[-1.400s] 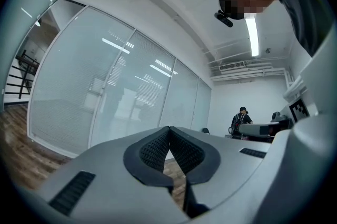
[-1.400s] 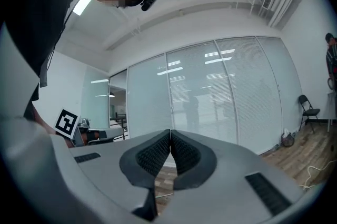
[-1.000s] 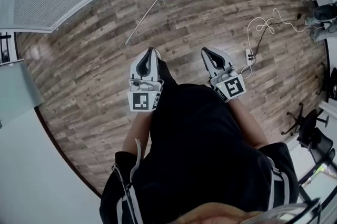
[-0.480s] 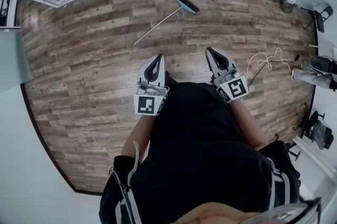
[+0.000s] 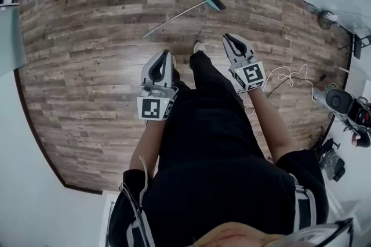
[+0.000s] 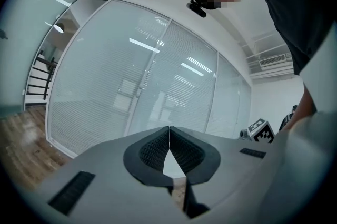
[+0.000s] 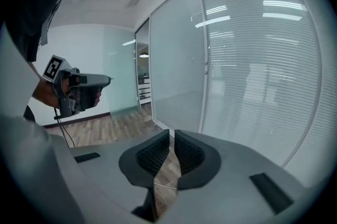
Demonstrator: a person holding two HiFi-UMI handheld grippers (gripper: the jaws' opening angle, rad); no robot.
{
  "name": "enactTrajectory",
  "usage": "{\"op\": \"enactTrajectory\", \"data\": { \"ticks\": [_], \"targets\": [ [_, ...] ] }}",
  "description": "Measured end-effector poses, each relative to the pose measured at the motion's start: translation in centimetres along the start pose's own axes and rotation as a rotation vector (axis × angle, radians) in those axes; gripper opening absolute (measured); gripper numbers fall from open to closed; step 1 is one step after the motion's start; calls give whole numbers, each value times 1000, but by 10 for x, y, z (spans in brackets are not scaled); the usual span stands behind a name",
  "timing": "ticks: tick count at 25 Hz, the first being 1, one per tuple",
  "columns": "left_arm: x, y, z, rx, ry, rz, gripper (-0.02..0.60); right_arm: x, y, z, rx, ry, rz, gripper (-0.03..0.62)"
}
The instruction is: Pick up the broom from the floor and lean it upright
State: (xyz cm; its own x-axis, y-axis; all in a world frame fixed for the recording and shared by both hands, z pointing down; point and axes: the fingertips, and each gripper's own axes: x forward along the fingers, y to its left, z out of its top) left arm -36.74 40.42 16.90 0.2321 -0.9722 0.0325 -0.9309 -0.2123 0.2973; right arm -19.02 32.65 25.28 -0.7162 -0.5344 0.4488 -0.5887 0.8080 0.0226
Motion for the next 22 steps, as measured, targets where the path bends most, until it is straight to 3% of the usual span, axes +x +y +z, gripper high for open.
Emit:
{"op": "enactTrajectory", "data": {
  "ticks": [6, 11, 18, 22],
  "targets": [
    [40, 20, -16, -16, -53, 118, 20, 78, -44, -42, -126, 99, 183, 21],
    [50, 70, -81, -47, -62, 257, 20, 162, -62, -118, -224, 218, 296, 21],
    [63, 109, -178, -79, 1, 276, 20, 237, -59, -209, -250, 336, 336, 26],
    [75, 152, -231, -63, 7, 328, 20, 285, -54, -267, -218, 383, 339, 95]
  ]
}}
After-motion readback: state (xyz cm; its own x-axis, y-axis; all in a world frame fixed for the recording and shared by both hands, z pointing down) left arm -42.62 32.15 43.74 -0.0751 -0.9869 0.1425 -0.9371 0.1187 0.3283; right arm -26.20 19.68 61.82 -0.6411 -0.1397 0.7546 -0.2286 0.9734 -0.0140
